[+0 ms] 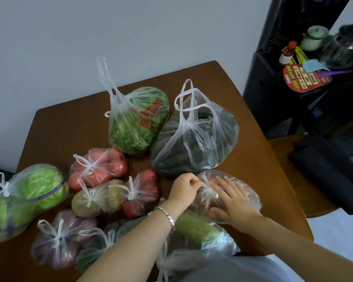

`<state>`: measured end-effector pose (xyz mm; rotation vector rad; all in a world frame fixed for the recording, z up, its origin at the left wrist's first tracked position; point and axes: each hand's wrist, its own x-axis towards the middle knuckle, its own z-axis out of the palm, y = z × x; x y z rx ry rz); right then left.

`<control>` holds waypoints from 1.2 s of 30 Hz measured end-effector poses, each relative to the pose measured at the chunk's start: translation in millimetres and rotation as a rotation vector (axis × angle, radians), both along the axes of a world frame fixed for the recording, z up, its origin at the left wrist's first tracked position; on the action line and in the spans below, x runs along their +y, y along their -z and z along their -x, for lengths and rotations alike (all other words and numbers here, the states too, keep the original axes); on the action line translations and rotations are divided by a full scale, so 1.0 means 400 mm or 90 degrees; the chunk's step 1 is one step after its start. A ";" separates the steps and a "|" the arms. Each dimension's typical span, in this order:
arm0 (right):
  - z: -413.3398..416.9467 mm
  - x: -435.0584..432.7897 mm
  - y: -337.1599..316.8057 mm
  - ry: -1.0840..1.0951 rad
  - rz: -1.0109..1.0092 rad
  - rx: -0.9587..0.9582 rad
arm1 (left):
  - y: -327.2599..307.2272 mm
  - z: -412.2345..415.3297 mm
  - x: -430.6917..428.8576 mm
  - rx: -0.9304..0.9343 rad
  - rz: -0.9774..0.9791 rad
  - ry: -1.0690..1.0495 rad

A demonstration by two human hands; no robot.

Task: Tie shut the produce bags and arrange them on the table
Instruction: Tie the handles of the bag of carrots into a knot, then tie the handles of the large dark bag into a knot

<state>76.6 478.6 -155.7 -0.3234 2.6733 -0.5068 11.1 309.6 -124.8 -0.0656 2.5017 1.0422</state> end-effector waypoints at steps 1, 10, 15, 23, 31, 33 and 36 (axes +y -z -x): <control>0.002 -0.001 0.016 0.002 -0.053 -0.005 | 0.000 0.001 -0.002 0.014 0.012 0.006; 0.053 0.000 0.040 0.009 -0.146 -0.079 | -0.044 0.019 0.001 0.118 0.008 0.016; 0.172 0.047 -0.087 0.152 0.116 -0.118 | -0.113 0.095 -0.024 0.288 0.030 -0.086; 0.464 -0.025 -0.286 0.191 0.176 0.351 | -0.205 0.286 -0.001 0.165 -0.053 -0.120; 0.480 0.007 -0.322 0.239 0.334 0.215 | -0.252 0.320 0.028 0.169 -0.100 -0.168; 0.465 0.025 -0.332 0.295 0.331 0.236 | -0.276 0.323 0.020 0.294 -0.063 -0.205; 0.458 0.065 -0.353 0.359 0.245 0.266 | -0.316 0.337 0.002 0.403 0.017 -0.240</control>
